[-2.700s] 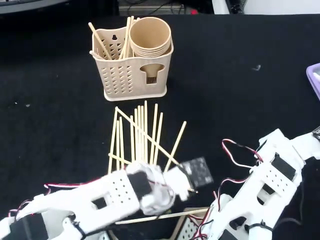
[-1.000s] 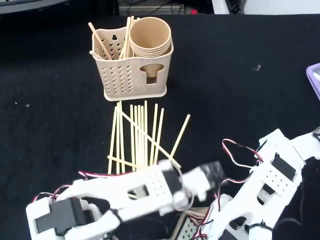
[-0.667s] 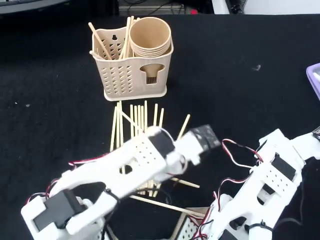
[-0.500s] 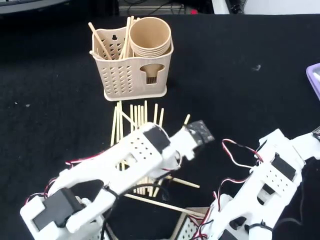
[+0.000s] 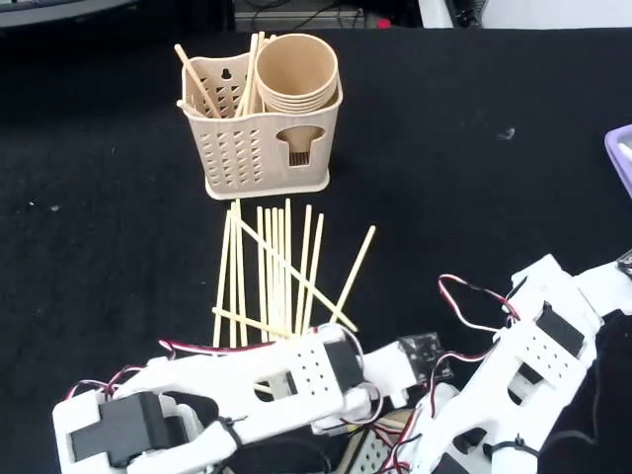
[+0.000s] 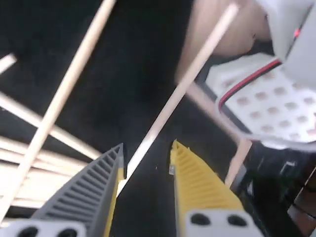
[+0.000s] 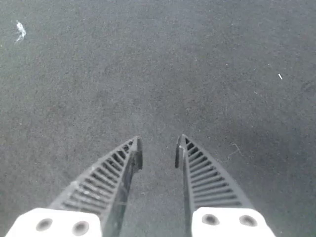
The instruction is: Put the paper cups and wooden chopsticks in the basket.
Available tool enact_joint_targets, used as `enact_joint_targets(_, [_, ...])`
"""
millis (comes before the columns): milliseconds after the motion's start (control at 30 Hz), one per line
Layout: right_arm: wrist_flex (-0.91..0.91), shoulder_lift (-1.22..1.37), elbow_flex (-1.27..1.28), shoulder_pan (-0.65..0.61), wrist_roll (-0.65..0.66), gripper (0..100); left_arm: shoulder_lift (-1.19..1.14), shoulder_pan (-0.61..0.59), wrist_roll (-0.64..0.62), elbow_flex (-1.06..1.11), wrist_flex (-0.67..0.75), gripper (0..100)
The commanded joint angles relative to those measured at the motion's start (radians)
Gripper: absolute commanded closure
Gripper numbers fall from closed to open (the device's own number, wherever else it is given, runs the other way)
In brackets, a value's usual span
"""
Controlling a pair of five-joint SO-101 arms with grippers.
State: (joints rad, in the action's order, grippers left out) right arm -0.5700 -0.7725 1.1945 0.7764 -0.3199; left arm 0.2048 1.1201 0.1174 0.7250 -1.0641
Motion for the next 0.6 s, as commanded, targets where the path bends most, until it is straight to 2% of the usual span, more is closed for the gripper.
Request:
enact_joint_targets(0, [0.020, -0.028, -0.028, -0.009, -0.002, 87.0, -0.002, 0.022, -0.028, -0.007, 0.046, 84])
enact_joint_targets(167, [0.020, -0.028, -0.028, -0.009, -0.002, 87.0, -0.003, 0.024, -0.032, 0.002, 0.095, 84])
enact_joint_targets(567, [0.020, -0.028, -0.028, -0.009, -0.002, 87.0, -0.006, 0.045, -0.034, 0.001, 0.095, 84])
